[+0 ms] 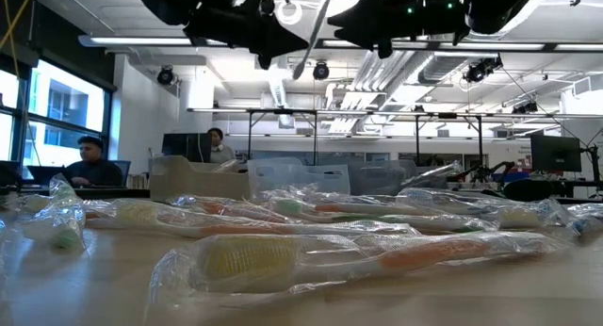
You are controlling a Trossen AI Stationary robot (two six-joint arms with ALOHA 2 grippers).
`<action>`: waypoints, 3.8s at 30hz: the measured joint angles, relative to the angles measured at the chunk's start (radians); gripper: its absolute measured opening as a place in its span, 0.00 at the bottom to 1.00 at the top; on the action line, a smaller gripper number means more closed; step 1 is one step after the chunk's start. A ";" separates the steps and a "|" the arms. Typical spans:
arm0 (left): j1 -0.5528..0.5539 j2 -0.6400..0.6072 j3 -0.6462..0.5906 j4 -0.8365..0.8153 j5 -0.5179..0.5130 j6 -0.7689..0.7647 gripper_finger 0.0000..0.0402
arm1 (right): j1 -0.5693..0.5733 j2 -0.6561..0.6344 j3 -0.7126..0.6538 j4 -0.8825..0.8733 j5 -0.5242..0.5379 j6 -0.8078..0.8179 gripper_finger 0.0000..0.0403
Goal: Pick & Place Toothbrushes
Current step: Put the green toothbrush into the black bin
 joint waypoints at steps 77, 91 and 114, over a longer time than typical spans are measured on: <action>0.039 0.086 0.001 0.133 -0.002 -0.061 0.27 | -0.025 -0.061 0.000 -0.241 0.238 0.200 0.05; 0.129 0.072 0.001 0.046 0.066 -0.053 0.27 | -0.190 -0.061 0.000 -0.537 0.281 0.390 0.05; 0.126 0.037 0.001 0.008 0.062 -0.023 0.27 | -0.231 0.106 -0.087 -0.492 0.278 0.586 0.05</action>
